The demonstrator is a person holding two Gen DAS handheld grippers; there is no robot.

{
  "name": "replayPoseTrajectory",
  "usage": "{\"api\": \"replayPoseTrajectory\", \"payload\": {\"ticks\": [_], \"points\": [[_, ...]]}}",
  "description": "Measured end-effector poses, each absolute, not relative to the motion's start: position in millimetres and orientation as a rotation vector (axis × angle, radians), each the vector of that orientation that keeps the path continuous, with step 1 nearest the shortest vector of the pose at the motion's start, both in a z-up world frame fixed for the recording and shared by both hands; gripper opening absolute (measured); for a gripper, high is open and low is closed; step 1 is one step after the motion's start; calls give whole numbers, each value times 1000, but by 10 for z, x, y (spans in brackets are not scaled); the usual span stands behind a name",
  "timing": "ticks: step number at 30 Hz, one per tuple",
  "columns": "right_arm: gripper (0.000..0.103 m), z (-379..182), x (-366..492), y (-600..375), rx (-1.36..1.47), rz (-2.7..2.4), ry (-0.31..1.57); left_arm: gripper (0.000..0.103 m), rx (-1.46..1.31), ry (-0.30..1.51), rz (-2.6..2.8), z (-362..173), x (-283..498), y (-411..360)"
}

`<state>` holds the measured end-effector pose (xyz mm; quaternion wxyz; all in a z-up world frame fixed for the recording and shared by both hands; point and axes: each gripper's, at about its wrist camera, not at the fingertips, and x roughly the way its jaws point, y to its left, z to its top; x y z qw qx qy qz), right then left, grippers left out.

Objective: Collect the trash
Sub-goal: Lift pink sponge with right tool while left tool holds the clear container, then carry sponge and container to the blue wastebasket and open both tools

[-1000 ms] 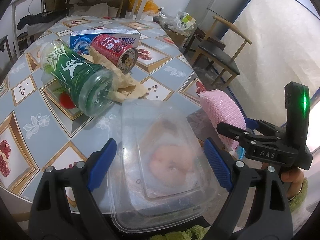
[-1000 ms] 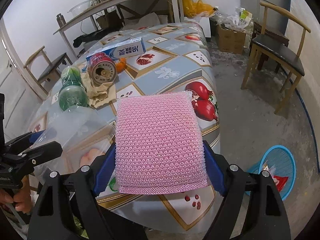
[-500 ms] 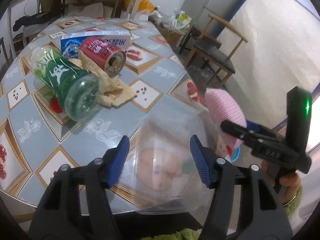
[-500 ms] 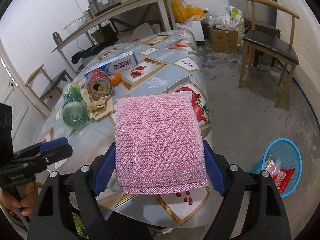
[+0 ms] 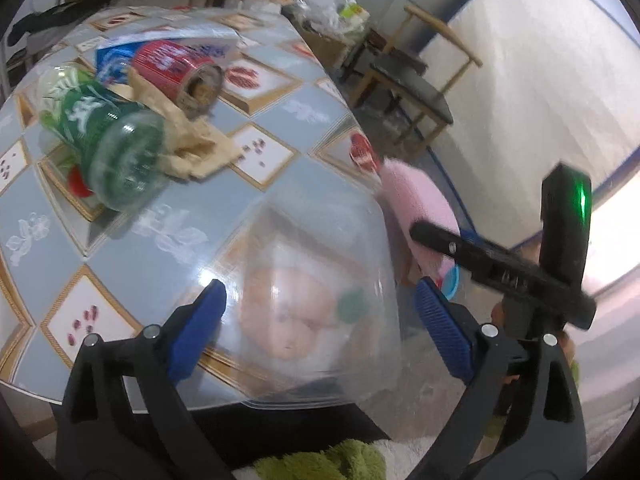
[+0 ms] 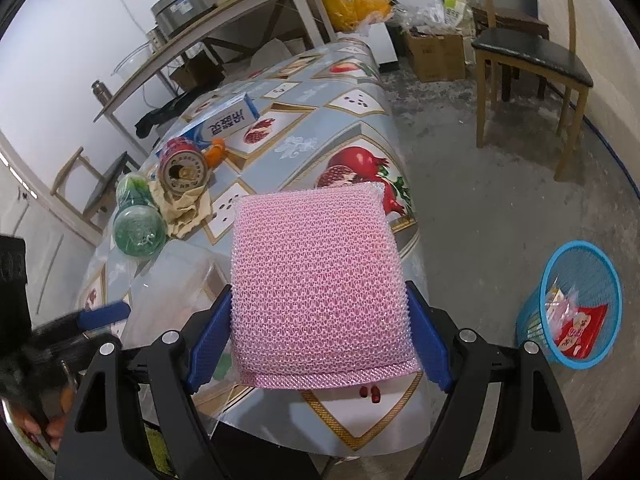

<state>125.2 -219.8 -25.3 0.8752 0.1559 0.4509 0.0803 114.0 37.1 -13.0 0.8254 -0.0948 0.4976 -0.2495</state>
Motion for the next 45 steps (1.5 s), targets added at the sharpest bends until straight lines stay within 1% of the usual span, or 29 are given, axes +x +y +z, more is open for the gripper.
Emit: {"api": "replayPoseTrajectory", "payload": {"ticks": [8, 18, 30, 45], "points": [[79, -320, 1211, -2230, 355, 174, 948, 92, 1, 1089, -490, -317, 1084, 19], [79, -443, 1134, -2272, 366, 177, 958, 92, 82, 1111, -444, -447, 1081, -48], [79, -437, 1083, -2353, 389, 183, 940, 89, 62, 1090, -430, -412, 1031, -15], [79, -266, 912, -2565, 427, 168, 862, 89, 39, 1001, -470, -103, 985, -118]]}}
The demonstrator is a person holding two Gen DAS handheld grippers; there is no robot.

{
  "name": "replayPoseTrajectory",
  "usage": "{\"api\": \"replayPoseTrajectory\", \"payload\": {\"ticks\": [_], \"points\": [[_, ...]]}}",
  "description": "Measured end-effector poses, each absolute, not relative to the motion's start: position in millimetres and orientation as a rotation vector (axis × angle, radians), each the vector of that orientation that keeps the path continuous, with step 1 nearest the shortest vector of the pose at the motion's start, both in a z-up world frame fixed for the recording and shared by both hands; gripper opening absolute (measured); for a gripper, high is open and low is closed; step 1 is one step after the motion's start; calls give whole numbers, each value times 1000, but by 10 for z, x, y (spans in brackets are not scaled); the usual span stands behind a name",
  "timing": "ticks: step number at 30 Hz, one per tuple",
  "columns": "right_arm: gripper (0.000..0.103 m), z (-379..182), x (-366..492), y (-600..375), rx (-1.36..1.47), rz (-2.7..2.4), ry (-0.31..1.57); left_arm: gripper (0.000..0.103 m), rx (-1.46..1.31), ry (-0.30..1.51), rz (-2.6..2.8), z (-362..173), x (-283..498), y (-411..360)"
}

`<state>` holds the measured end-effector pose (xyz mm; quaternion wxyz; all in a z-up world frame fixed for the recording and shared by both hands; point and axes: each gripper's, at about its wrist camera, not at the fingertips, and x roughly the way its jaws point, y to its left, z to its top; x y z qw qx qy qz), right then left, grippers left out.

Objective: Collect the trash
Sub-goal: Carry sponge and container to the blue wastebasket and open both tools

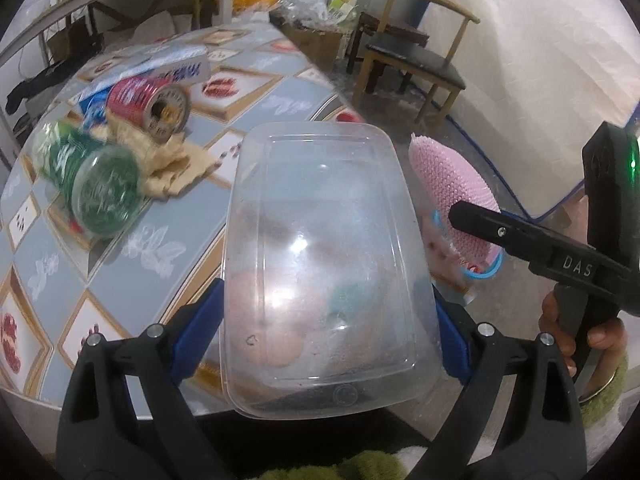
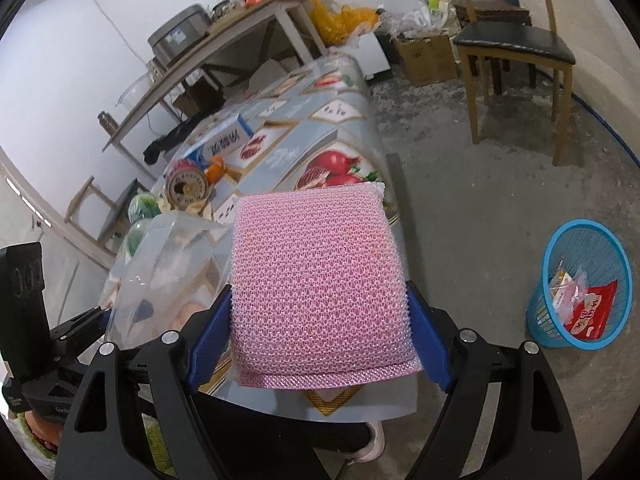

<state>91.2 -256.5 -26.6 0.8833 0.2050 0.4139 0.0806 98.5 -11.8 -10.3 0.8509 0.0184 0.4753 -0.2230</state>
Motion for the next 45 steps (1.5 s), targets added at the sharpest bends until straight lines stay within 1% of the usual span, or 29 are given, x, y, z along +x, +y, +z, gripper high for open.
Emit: {"api": "replayPoseTrajectory", "payload": {"ticks": [4, 8, 11, 14, 18, 22, 26, 28, 32, 33, 38, 45], "points": [[79, -174, 771, -2834, 477, 118, 810, 89, 56, 965, -537, 50, 1034, -370], [79, -122, 493, -3338, 565, 6, 737, 89, 70, 958, -637, 163, 1121, -750], [79, -184, 232, -3825, 666, -111, 699, 89, 87, 983, -749, 196, 1237, -1239], [79, -370, -25, -4333, 802, -217, 690, 89, 95, 1028, -832, 151, 1342, -1681], [79, -762, -283, -4918, 1010, -278, 697, 89, 155, 1102, -910, -65, 1455, -2422], [79, -1223, -350, -5373, 1211, -281, 698, 89, 223, 1185, -962, -425, 1497, -3128], [80, -1568, -232, -5722, 1326, -300, 693, 89, 245, 1248, -976, -723, 1543, -3652], [81, -1707, -152, -5885, 1366, -310, 668, 90, 247, 1251, -980, -851, 1578, -3917], [87, -2029, -2, -6205, 1399, -386, 670, 91, 217, 1281, -972, -1123, 1691, -4363], [89, -2125, 26, -6264, 1408, -421, 679, 91, 203, 1293, -960, -1198, 1719, -4411], [89, -2500, 76, -6407, 1452, -476, 724, 91, 175, 1336, -922, -1359, 1749, -4438], [89, -2639, -9, -6321, 1463, -469, 720, 91, 165, 1293, -952, -1226, 1752, -4253]]}}
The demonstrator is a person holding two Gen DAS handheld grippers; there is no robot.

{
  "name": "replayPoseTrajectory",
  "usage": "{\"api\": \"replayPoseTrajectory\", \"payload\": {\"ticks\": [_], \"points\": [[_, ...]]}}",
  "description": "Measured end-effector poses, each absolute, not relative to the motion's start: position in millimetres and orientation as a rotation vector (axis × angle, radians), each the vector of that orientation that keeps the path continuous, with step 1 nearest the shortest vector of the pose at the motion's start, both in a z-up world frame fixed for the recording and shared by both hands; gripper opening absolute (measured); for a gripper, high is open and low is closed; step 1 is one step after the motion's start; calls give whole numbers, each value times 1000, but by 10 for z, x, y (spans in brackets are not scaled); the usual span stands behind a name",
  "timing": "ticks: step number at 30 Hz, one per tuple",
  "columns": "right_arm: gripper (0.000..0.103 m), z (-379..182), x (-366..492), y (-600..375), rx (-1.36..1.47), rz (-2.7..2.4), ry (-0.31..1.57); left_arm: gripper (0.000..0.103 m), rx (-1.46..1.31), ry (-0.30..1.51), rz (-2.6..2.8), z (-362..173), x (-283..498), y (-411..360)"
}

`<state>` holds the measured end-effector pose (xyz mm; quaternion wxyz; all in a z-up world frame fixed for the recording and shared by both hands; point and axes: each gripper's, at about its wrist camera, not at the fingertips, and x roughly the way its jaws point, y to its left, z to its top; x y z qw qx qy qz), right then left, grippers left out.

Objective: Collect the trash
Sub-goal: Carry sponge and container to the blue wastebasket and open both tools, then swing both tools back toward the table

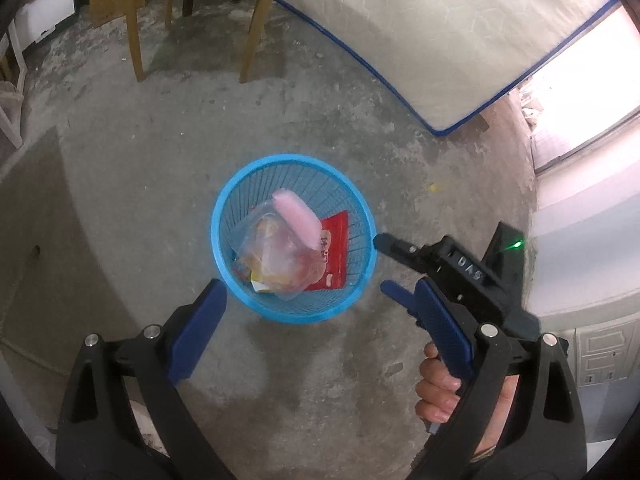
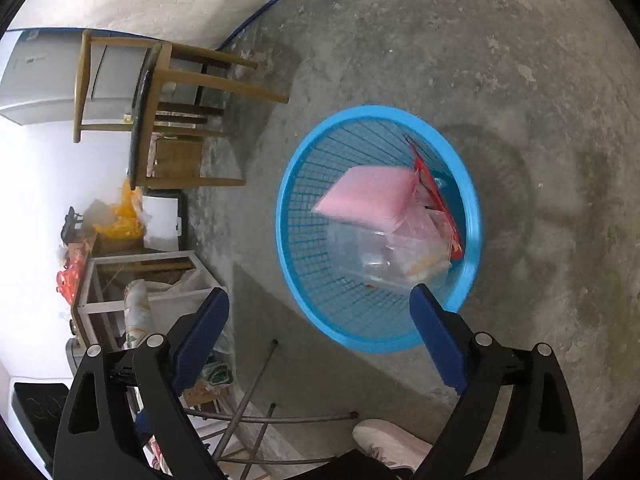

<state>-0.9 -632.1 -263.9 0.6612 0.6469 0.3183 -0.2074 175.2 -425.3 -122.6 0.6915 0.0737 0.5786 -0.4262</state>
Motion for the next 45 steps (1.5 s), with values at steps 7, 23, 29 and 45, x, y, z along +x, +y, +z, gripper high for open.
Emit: {"api": "replayPoseTrajectory", "payload": {"ticks": [7, 23, 29, 45], "points": [[89, -2411, -177, -6102, 1387, -445, 703, 91, 140, 1227, -977, -874, 1726, -3939], [89, -825, -69, -4947, 955, -189, 702, 91, -98, 881, -848, 439, 1521, -1381], [89, -319, 479, -4172, 832, 48, 720, 91, -169, 758, -602, 628, 1448, -127], [89, 413, 2139, -1800, 480, 534, 903, 91, -466, 744, -169, 244, 1687, 1914]]}}
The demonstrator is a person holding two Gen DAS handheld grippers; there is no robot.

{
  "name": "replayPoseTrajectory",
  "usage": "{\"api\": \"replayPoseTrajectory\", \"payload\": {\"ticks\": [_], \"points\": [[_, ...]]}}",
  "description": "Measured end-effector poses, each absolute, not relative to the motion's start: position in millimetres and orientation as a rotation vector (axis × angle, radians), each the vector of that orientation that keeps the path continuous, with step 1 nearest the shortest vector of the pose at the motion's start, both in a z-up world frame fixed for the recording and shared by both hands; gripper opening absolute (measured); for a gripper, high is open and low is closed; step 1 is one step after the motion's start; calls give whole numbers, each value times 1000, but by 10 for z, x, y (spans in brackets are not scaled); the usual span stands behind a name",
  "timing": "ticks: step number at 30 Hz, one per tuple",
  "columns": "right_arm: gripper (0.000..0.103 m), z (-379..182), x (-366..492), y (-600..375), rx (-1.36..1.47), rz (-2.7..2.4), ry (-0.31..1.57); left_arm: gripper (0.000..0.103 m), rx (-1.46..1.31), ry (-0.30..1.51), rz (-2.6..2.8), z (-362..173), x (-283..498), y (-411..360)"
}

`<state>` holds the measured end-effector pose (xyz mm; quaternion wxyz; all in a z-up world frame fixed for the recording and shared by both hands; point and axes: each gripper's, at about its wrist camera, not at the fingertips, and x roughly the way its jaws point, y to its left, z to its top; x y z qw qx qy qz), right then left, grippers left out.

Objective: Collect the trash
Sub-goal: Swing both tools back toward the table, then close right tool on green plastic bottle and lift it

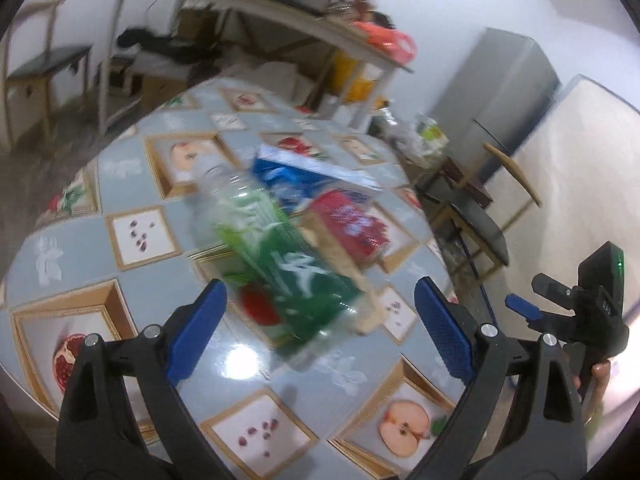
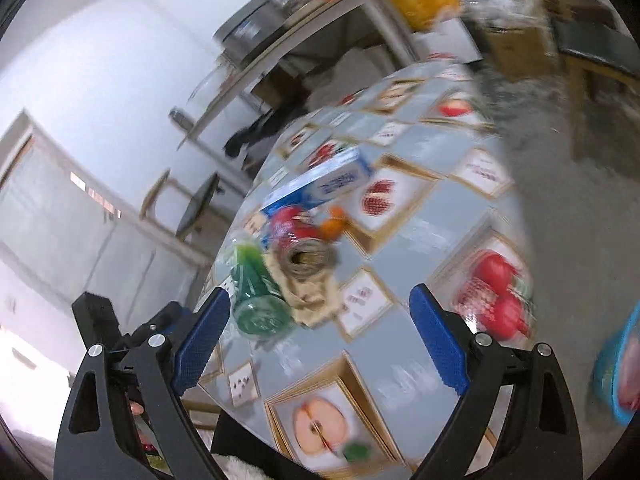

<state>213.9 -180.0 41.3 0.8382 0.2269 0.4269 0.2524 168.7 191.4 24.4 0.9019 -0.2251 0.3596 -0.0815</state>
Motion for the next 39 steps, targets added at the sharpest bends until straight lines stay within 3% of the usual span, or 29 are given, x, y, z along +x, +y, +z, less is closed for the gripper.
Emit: {"api": "replayPoseTrajectory", "payload": {"ticks": [8, 14, 22, 39], "points": [[83, 389, 2788, -966, 350, 566, 988, 91, -607, 804, -126, -67, 1976, 2191], [77, 411, 2754, -495, 224, 634, 994, 91, -588, 803, -111, -189, 1952, 2318], [77, 530, 2799, 257, 7, 757, 985, 91, -571, 808, -51, -311, 1873, 2531], [60, -73, 3067, 1126, -351, 649, 1105, 91, -548, 820, -52, -376, 1738, 2736]]}}
